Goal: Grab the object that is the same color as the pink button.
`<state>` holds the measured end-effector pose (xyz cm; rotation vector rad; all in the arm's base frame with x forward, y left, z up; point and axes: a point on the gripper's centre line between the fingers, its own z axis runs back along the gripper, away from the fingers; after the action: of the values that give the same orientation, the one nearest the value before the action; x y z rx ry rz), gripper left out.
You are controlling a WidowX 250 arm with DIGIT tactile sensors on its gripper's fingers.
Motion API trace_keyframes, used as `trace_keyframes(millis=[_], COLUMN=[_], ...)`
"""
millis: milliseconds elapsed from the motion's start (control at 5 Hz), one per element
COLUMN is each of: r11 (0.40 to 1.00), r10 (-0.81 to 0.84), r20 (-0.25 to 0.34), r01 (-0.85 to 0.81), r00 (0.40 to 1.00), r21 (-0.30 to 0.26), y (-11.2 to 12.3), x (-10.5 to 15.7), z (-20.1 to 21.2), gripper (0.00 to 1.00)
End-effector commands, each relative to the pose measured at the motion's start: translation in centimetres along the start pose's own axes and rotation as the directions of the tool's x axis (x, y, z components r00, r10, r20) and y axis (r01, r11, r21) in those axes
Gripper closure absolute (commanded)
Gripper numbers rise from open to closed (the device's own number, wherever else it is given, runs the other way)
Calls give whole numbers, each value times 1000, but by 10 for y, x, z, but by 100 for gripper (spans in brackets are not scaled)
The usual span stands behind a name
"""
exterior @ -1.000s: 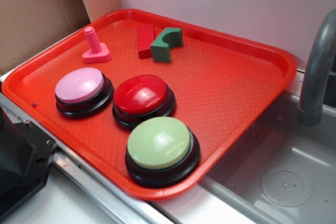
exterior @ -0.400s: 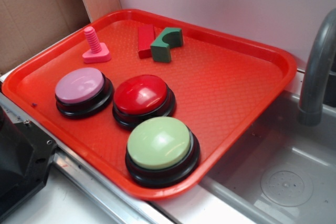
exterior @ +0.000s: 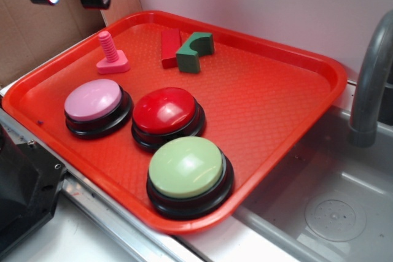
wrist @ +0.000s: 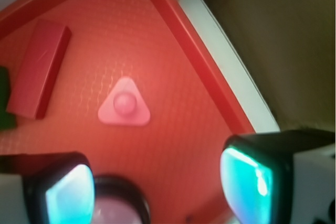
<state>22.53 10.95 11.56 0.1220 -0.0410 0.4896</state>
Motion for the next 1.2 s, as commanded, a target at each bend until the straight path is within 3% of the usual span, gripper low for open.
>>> trace_keyframes(millis=[0, 200, 800, 1000], r11=[993, 995, 989, 992], r10=[-106, -96, -145, -123], r20=[19, 7, -49, -40], r01=[107, 96, 147, 124], r00=[994, 995, 988, 992], r21=[-50, 0, 28, 23], y=[-8, -2, -8, -3], x=[23, 23, 13, 12], z=[-26, -39, -67, -66], gripper=[0, 0, 0, 100])
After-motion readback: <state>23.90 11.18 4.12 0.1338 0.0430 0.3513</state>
